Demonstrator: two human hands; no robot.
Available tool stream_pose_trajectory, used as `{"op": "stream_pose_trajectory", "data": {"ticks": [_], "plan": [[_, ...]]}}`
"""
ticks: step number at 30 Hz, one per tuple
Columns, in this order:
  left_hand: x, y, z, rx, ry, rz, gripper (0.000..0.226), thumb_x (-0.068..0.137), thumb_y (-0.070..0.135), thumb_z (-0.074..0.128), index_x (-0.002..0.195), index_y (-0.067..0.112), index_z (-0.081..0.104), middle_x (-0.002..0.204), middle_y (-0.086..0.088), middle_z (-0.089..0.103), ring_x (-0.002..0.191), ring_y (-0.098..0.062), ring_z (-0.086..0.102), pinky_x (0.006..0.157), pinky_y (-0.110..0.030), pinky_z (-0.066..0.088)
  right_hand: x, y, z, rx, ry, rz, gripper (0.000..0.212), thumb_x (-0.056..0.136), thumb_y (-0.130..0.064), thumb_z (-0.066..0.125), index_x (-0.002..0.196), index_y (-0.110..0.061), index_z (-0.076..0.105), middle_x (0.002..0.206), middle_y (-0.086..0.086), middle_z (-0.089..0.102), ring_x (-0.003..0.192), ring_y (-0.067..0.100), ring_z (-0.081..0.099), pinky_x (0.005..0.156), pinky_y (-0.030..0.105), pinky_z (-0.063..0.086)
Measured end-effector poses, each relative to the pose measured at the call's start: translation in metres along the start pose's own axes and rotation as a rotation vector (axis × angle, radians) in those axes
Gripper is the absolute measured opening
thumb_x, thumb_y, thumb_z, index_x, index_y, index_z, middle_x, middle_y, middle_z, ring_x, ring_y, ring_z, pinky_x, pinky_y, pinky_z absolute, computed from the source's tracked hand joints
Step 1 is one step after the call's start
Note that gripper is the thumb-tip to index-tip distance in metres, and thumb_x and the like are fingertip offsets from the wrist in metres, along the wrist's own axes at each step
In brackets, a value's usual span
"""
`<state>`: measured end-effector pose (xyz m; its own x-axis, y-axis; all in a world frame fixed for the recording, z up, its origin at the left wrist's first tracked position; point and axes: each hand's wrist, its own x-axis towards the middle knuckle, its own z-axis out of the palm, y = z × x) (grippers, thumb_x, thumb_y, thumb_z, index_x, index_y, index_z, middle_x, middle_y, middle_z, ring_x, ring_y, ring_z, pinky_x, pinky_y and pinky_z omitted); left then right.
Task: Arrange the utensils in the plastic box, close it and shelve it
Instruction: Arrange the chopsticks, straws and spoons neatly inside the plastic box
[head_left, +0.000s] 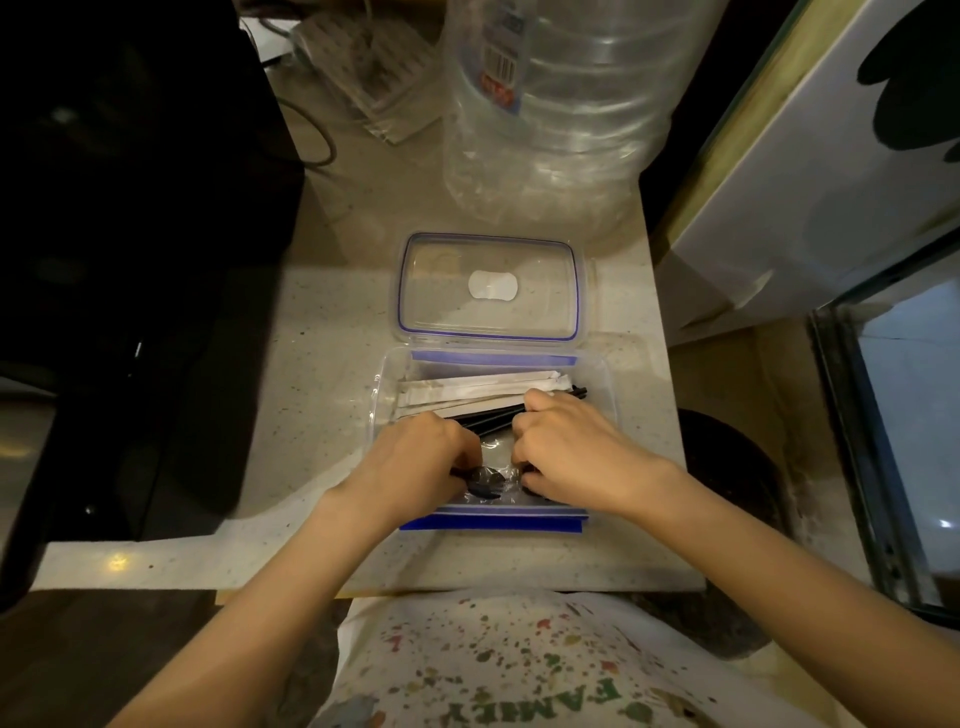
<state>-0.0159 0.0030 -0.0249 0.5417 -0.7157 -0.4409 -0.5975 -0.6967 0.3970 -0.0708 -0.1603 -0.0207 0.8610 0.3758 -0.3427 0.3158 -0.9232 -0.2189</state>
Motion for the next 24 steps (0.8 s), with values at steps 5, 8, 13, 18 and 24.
{"op": "stream_pose_trajectory", "data": {"ticks": [5, 8, 13, 18, 24], "plan": [[0.001, 0.001, -0.002, -0.042, -0.018, 0.017, 0.023, 0.083, 0.018, 0.066, 0.105, 0.020, 0.066, 0.104, 0.000, 0.070, 0.095, -0.014, 0.063, 0.084, -0.034, 0.056, -0.003, 0.002, -0.003, 0.055, -0.017, 0.008, 0.020, 0.088, -0.027, 0.057, 0.102, -0.018, 0.068, 0.097, -0.001, 0.062, 0.085, 0.009, 0.031, 0.073, 0.025, 0.032], [-0.002, 0.000, -0.007, -0.089, -0.032, 0.036, 0.023, 0.084, 0.017, 0.064, 0.107, 0.019, 0.067, 0.106, 0.000, 0.069, 0.090, -0.011, 0.061, 0.086, -0.024, 0.053, -0.001, 0.003, -0.005, 0.143, -0.015, 0.055, 0.017, 0.089, -0.021, 0.057, 0.102, -0.017, 0.068, 0.100, -0.001, 0.064, 0.092, 0.011, 0.041, 0.077, 0.026, 0.039], [-0.012, -0.003, -0.016, -0.142, 0.009, 0.077, 0.020, 0.085, 0.015, 0.064, 0.104, 0.017, 0.069, 0.104, 0.000, 0.069, 0.083, -0.004, 0.053, 0.076, -0.011, 0.045, -0.002, 0.010, -0.006, 0.235, -0.001, 0.086, 0.019, 0.088, -0.019, 0.058, 0.104, -0.017, 0.069, 0.100, -0.002, 0.066, 0.091, 0.008, 0.039, 0.078, 0.028, 0.043], [-0.016, -0.007, -0.020, -0.160, 0.042, 0.090, 0.017, 0.083, 0.016, 0.066, 0.100, 0.017, 0.070, 0.100, -0.001, 0.069, 0.088, -0.012, 0.060, 0.082, -0.025, 0.052, -0.003, 0.011, -0.004, 0.263, -0.037, 0.060, 0.020, 0.088, -0.026, 0.059, 0.105, -0.021, 0.069, 0.097, -0.004, 0.066, 0.091, 0.008, 0.037, 0.077, 0.028, 0.041], [-0.013, -0.008, -0.023, -0.197, 0.065, 0.076, 0.013, 0.082, 0.015, 0.067, 0.095, 0.016, 0.072, 0.091, -0.001, 0.070, 0.078, -0.010, 0.058, 0.071, -0.015, 0.048, -0.001, 0.012, -0.005, 0.393, -0.040, 0.093, 0.018, 0.084, -0.029, 0.065, 0.098, -0.018, 0.070, 0.084, -0.010, 0.057, 0.081, 0.003, 0.035, 0.064, 0.018, 0.032]]}}
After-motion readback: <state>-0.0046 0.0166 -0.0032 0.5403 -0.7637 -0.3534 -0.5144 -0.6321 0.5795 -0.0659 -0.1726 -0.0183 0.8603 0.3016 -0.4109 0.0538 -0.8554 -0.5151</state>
